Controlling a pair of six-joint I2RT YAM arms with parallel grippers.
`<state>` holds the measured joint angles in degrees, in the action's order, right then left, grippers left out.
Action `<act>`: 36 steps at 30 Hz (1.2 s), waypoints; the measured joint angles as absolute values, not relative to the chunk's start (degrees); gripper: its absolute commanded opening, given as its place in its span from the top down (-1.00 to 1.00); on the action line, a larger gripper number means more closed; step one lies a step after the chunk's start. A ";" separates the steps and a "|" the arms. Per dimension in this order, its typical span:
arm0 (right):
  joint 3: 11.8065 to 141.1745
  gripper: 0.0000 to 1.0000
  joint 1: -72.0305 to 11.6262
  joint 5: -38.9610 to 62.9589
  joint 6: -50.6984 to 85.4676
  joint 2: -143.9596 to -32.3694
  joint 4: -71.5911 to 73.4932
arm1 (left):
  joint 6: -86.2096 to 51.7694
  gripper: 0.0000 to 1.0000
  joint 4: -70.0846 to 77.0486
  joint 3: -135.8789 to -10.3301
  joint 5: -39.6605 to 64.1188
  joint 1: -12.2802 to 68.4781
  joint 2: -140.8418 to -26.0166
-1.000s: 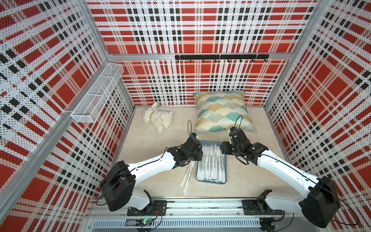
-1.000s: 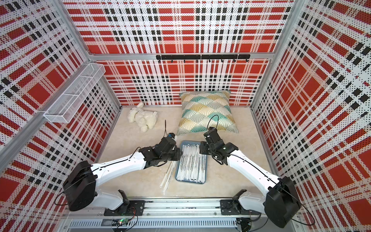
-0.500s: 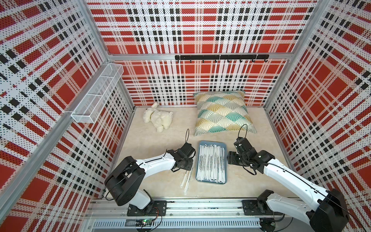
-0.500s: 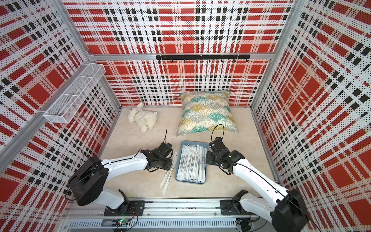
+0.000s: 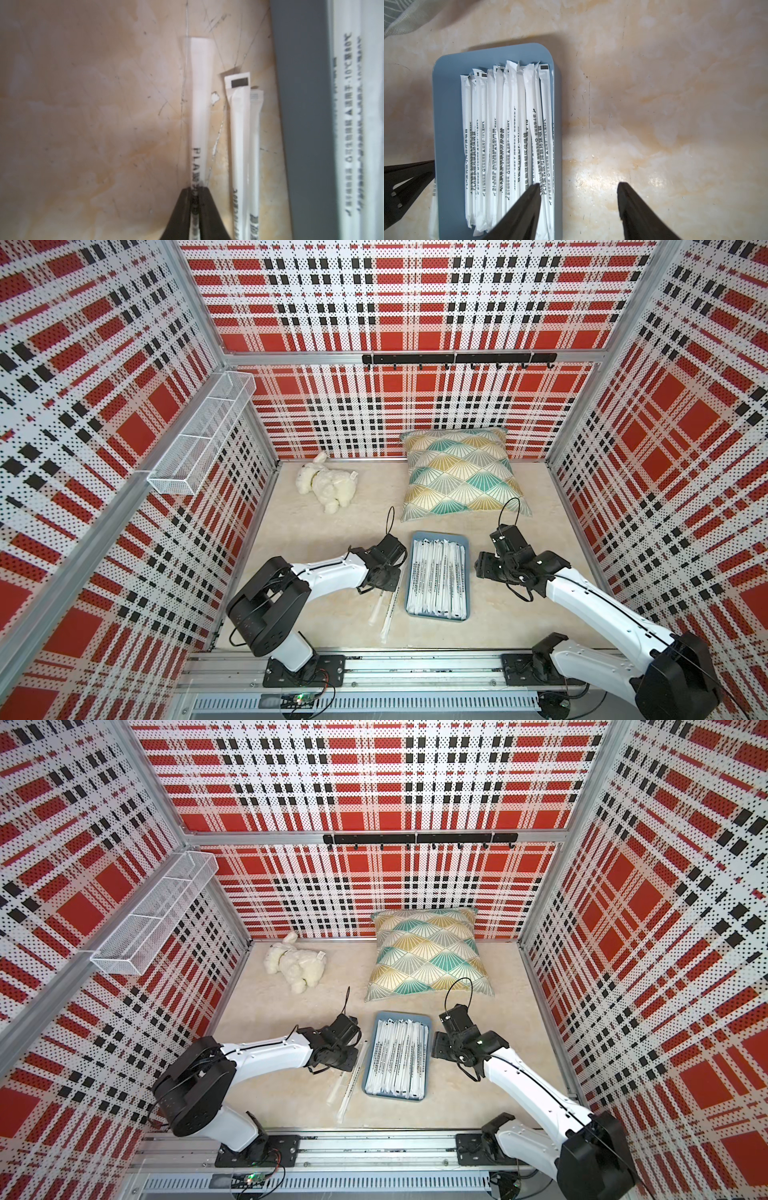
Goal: Put the straws into the storage box
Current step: Pick up the straw from the center of the board, then place the straw in the storage box.
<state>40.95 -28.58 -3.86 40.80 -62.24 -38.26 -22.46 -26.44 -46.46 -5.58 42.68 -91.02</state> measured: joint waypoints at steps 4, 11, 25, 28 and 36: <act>40.97 -0.29 -28.53 -3.60 40.75 -62.37 -37.78 | -22.94 1.00 -29.58 -48.42 -8.08 40.27 -90.78; 40.97 -0.27 -28.47 -2.55 40.77 -64.07 -36.03 | -29.45 1.00 -32.10 -55.02 -11.09 37.43 -81.89; 41.15 -0.25 -28.47 -1.06 40.82 -66.65 -32.86 | -43.59 1.00 -16.19 -60.55 -8.64 55.35 -98.15; 41.15 -0.24 -28.47 -1.04 40.82 -66.65 -32.58 | -44.14 1.00 -16.10 -60.55 -9.30 55.33 -100.73; 40.97 -0.23 -28.47 -0.60 40.99 -66.65 -31.55 | -45.52 0.56 -15.94 -60.55 -9.43 55.40 -101.58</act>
